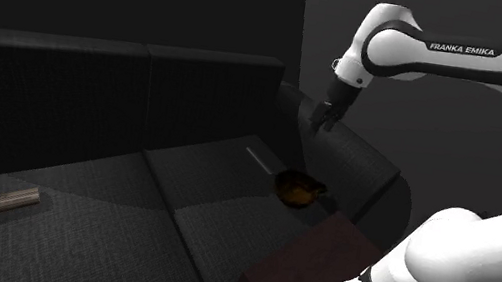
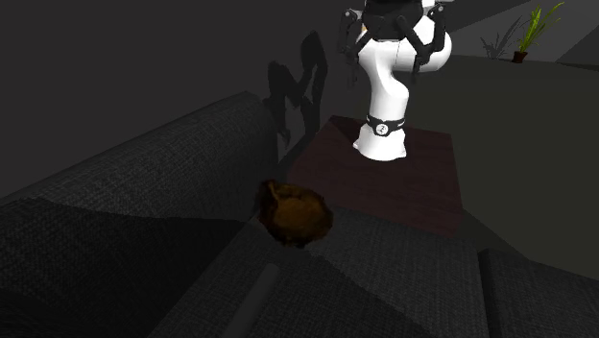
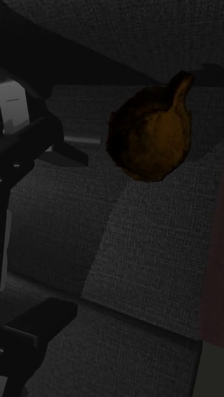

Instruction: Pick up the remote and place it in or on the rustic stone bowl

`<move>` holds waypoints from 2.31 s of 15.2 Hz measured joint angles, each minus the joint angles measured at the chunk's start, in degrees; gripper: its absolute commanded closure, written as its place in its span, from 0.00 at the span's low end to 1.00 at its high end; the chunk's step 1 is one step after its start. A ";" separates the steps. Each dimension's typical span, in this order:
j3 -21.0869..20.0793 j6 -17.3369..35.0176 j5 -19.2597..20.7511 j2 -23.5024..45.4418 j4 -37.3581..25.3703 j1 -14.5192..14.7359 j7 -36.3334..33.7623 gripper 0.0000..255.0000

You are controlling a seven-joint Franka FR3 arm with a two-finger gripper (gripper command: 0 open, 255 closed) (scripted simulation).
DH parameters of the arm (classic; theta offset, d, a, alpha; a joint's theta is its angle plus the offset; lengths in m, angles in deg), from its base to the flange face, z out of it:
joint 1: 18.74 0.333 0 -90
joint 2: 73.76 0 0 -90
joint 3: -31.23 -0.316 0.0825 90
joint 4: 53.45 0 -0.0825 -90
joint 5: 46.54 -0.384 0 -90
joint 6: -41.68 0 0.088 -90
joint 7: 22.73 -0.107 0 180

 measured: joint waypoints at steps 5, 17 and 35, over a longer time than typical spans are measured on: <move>1.67 8.38 0.00 9.51 -0.68 -1.13 1.47 0.00; 4.80 23.71 -3.03 34.17 -8.75 -3.10 5.40 0.00; 4.77 31.20 -9.99 71.76 -36.60 -9.25 10.85 0.00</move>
